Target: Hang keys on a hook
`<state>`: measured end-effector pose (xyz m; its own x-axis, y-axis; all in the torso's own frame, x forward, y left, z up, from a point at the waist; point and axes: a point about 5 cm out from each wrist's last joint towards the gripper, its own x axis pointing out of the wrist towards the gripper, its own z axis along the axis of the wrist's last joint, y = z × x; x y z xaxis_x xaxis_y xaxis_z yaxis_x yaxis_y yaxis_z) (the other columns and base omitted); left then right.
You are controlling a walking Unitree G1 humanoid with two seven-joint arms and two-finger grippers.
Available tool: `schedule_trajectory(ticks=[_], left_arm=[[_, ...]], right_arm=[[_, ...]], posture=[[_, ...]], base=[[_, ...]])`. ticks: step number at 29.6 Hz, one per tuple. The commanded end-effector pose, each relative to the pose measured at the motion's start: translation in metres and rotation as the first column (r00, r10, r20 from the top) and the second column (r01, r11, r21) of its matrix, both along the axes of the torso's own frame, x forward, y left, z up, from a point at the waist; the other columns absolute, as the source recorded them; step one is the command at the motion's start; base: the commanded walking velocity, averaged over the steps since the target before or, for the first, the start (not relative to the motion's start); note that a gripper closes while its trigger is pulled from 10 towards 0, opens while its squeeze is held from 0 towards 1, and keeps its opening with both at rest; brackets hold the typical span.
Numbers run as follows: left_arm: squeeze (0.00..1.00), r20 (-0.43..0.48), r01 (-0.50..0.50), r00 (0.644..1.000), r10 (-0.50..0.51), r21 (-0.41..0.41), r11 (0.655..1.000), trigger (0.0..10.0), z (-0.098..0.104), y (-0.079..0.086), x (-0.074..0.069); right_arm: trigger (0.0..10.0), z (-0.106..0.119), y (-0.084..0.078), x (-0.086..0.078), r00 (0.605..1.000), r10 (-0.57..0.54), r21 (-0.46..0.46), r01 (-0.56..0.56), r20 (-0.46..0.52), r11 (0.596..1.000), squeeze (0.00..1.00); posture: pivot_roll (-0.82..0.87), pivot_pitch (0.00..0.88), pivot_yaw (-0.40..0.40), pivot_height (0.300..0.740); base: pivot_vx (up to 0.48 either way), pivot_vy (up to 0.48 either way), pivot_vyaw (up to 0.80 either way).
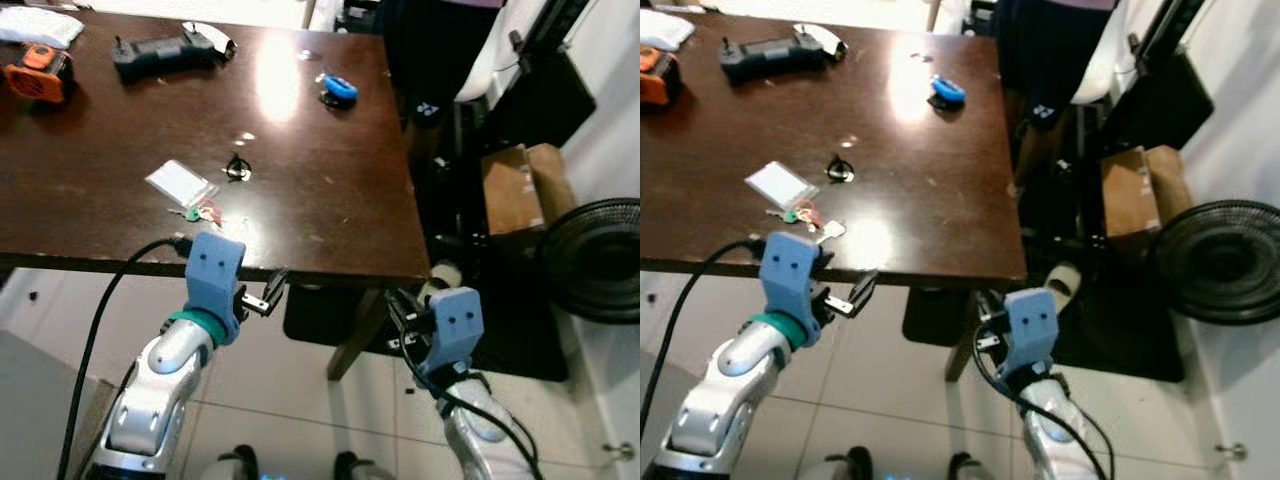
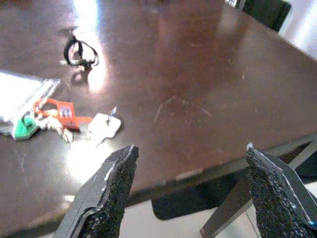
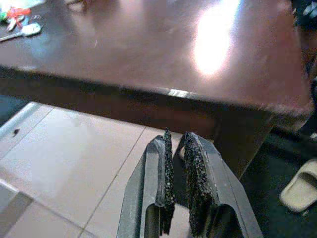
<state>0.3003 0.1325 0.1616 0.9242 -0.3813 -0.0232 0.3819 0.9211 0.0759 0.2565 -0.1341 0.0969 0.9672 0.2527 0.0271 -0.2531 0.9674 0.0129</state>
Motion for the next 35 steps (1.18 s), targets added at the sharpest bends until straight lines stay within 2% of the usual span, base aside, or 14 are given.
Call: schedule_trajectory(ticks=[1,4,7,11,13,16,19,26,28,35], left_arm=[[0.00,-0.040,0.032,0.999,-0.032,0.000,0.999,10.0,-0.007,-0.002,-0.001],[0.00,-0.026,0.054,0.998,-0.054,0.012,0.998,10.0,-0.006,-0.005,-0.001],[0.00,-0.055,0.011,0.998,-0.014,-0.048,0.999,10.0,-0.010,-0.002,-0.005],[0.00,-0.078,-0.004,0.997,-0.001,-0.070,0.998,10.0,-0.011,0.000,-0.005],[0.00,-0.055,-0.036,0.998,0.036,-0.002,0.999,10.0,-0.010,0.005,-0.005],[0.00,-0.037,-0.041,0.998,0.042,0.015,0.999,10.0,-0.008,0.006,-0.004],[0.00,0.030,-0.041,0.999,0.040,0.046,0.998,10.0,0.003,0.003,-0.001],[0.00,0.080,-0.054,0.996,0.050,0.045,0.998,10.0,0.013,0.001,0.000],[0.00,0.090,-0.054,0.995,0.052,0.023,0.998,10.0,0.016,-0.001,-0.001],[0.00,0.080,-0.066,0.995,0.065,0.007,0.998,10.0,0.014,-0.001,-0.003]], right_arm=[[10.0,-0.003,-0.005,-0.003,1.000,-0.029,0.002,0.029,0.000,1.000,0.00],[10.0,0.000,-0.006,-0.002,1.000,-0.022,-0.005,0.023,0.021,1.000,0.00],[10.0,0.007,-0.007,0.004,0.999,-0.023,0.018,0.023,0.033,1.000,0.00],[10.0,0.008,-0.006,0.005,0.999,-0.020,0.029,0.020,0.032,0.999,0.00],[10.0,0.009,-0.003,0.006,0.999,-0.018,0.036,0.017,0.037,0.999,0.00],[10.0,0.011,-0.002,0.007,0.999,-0.019,0.037,0.018,0.044,0.999,0.00],[10.0,0.016,-0.002,0.010,0.997,-0.027,0.037,0.024,0.066,0.999,0.00],[10.0,0.021,-0.007,0.014,0.995,-0.055,0.059,0.050,0.082,0.997,0.00],[10.0,0.023,-0.009,0.015,0.994,-0.068,0.069,0.062,0.084,0.996,0.00],[10.0,0.022,-0.009,0.013,0.995,-0.062,0.072,0.056,0.077,0.996,0.00]], posture=[[-0.07,0.156,0.086,0.740],[-0.07,0.156,0.079,0.740],[-0.06,0.149,0.060,0.740],[-0.06,0.149,0.060,0.740],[-0.06,0.142,0.049,0.740],[-0.05,0.140,0.046,0.740],[-0.05,0.141,0.041,0.740],[-0.05,0.143,0.040,0.740],[-0.05,0.151,0.038,0.740],[-0.04,0.158,0.036,0.740]], base=[[0.000,0.000,0.00],[0.000,0.000,0.00],[0.000,0.000,0.00],[0.000,0.000,0.00],[0.000,0.000,0.00],[0.000,0.000,0.00],[0.000,0.000,0.00],[0.000,0.000,0.00],[0.000,0.000,0.00],[0.000,0.000,0.00]])
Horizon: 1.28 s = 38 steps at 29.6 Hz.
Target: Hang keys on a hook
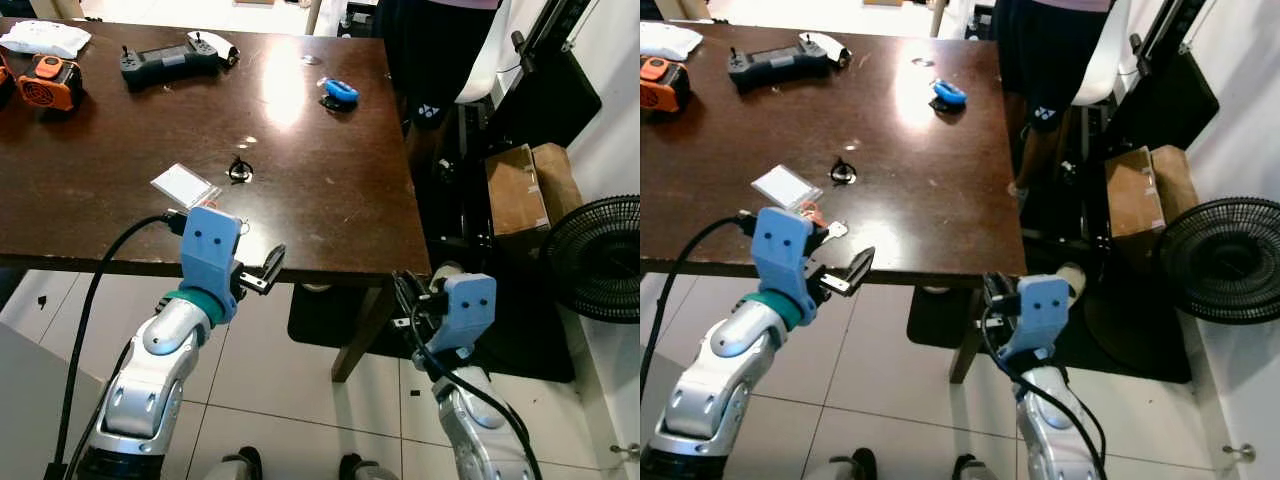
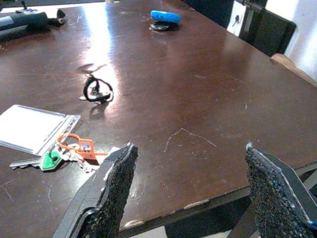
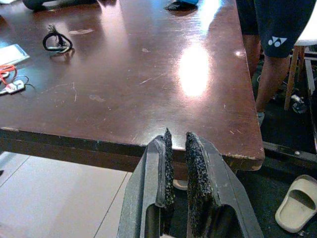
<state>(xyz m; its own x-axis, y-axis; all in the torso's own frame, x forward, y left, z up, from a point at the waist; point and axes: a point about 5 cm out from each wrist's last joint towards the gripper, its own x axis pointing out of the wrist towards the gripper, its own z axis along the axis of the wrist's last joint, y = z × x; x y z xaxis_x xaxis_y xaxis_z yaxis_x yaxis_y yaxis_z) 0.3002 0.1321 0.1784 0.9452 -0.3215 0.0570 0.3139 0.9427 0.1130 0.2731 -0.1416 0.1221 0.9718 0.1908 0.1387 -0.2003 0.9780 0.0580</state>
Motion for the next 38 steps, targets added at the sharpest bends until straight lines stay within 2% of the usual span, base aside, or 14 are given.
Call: schedule_trajectory(ticks=[1,21,38], left_arm=[[0.00,-0.009,-0.001,1.000,0.001,0.003,1.000,10.0,-0.0032,-0.0003,-0.0027],[0.00,-0.023,-0.049,0.999,0.049,0.009,0.999,10.0,-0.0115,0.0030,-0.0059],[0.00,-0.022,-0.072,0.997,0.072,0.016,0.997,10.0,-0.0121,0.0052,-0.0060]], right_arm=[[10.0,-0.0036,-0.0012,-0.0035,1.000,-0.001,0.001,0.001,-0.020,1.000,0.00],[10.0,-0.0065,0.0012,-0.0020,0.999,0.017,-0.022,-0.018,-0.032,1.000,0.00],[10.0,-0.0075,0.0033,-0.0017,0.999,0.019,-0.029,-0.020,-0.037,0.999,0.00]], posture=[[-0.04,0.158,0.036,0.740],[-0.03,0.163,0.024,0.740],[-0.02,0.165,0.024,0.740]], base=[[0.000,0.000,0.00],[0.000,0.000,0.00],[-0.387,0.000,0.00]])
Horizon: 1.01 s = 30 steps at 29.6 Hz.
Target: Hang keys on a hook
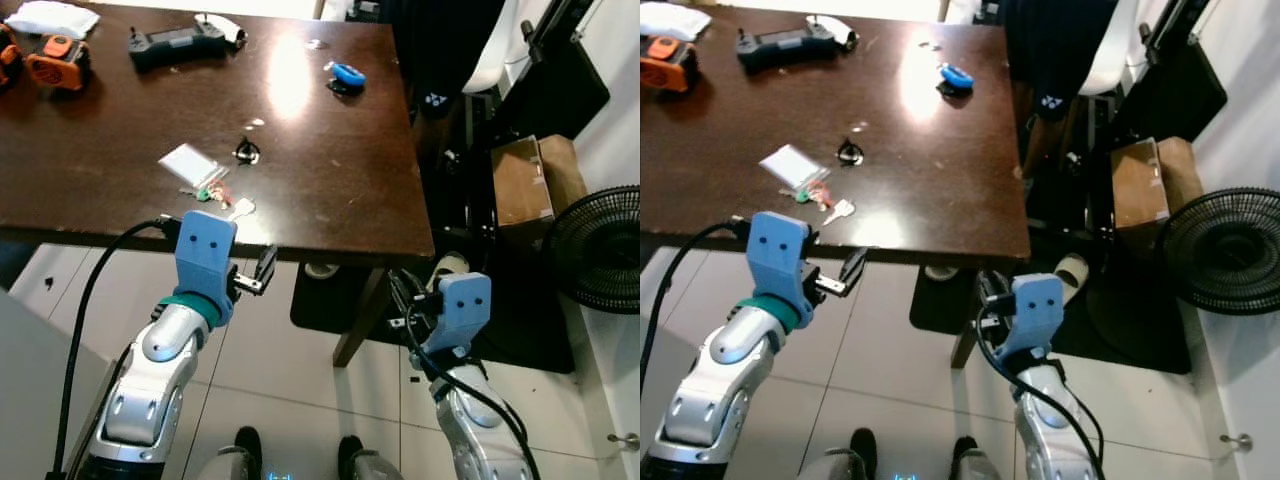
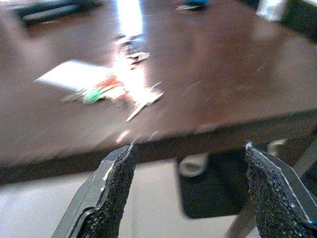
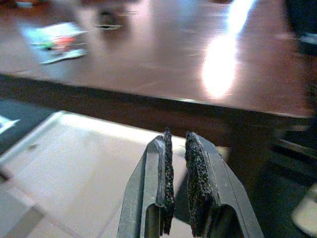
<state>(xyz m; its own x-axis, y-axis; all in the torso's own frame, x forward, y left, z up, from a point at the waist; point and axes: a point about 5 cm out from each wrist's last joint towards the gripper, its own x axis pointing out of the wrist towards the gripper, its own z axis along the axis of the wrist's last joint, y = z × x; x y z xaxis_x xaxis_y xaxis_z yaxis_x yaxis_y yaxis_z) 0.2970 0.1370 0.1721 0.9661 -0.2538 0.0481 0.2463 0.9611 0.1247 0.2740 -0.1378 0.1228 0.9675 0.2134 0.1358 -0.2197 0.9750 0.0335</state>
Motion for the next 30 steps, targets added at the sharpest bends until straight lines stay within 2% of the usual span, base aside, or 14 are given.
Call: schedule_trajectory(ticks=[1,12,21,23,30], left_arm=[[0.00,-0.017,-0.003,1.000,0.003,0.001,1.000,10.0,-0.0057,0.0003,-0.0029],[0.00,-0.013,-0.008,1.000,0.008,0.002,1.000,10.0,-0.0056,-0.0001,-0.0030],[0.00,-0.034,-0.016,0.999,0.017,0.019,1.000,10.0,-0.0075,0.0002,-0.0010],[0.00,0.004,-0.004,1.000,0.004,0.010,1.000,10.0,-0.0037,0.0000,-0.0009],[0.00,0.004,-0.007,1.000,0.007,0.008,1.000,10.0,-0.0041,0.0009,-0.0012]], right_arm=[[10.0,-0.0084,-0.0005,-0.0024,0.999,0.000,-0.005,0.000,-0.039,1.000,0.00],[10.0,-0.0085,-0.0008,-0.0020,0.999,0.002,-0.007,-0.002,-0.040,1.000,0.00],[10.0,-0.0086,-0.0002,-0.0013,0.999,0.007,-0.011,-0.007,-0.040,1.000,0.00],[10.0,-0.0080,0.0002,-0.0007,0.999,0.011,-0.012,-0.012,-0.038,1.000,0.00],[10.0,-0.0084,0.0006,-0.0005,0.999,0.016,-0.016,-0.016,-0.039,1.000,0.00]], posture=[[-0.02,0.166,0.025,0.740],[-0.03,0.166,0.022,0.740],[-0.03,0.163,0.019,0.740],[-0.03,0.162,0.018,0.740],[-0.02,0.162,0.018,0.740]], base=[[-0.480,0.000,0.00],[-0.372,0.000,0.00],[0.000,0.000,0.00],[0.444,0.000,0.00],[0.456,0.000,0.00]])
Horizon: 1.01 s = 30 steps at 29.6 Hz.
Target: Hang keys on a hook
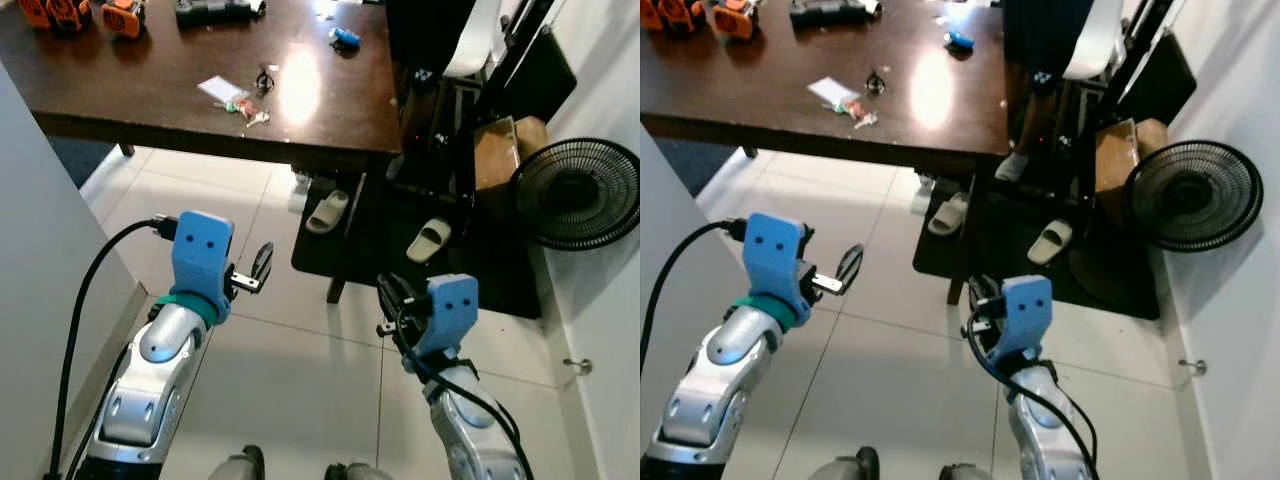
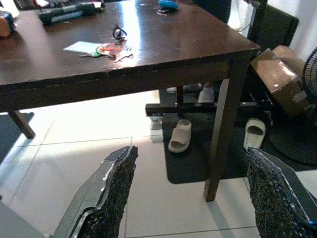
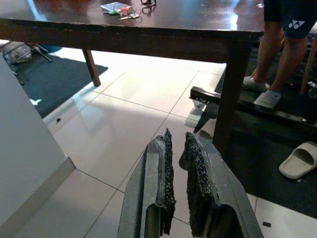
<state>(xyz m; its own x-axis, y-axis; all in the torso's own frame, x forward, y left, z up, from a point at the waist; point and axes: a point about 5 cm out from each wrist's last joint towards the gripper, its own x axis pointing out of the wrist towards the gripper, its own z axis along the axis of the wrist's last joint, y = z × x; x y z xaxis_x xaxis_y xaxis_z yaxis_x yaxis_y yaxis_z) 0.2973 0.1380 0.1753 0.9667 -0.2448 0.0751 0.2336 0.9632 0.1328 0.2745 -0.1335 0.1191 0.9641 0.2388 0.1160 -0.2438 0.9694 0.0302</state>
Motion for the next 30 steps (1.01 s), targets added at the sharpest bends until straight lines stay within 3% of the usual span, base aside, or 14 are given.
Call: schedule_trajectory(ticks=[1,30], left_arm=[[0.00,-0.025,0.002,1.000,-0.001,0.008,1.000,10.0,-0.0074,0.0001,-0.0015],[0.00,-0.025,-0.021,0.999,0.021,0.002,1.000,10.0,-0.0062,0.0031,0.0013]], right_arm=[[10.0,-0.0047,-0.0037,-0.0009,1.000,-0.009,-0.009,0.009,-0.020,1.000,0.00],[10.0,-0.0024,-0.0029,0.0013,1.000,-0.023,-0.042,0.023,0.000,0.999,0.00]], posture=[[-0.02,0.162,0.018,0.740],[-0.02,0.167,0.023,0.740]], base=[[0.458,0.000,0.00],[0.454,0.000,0.00]])
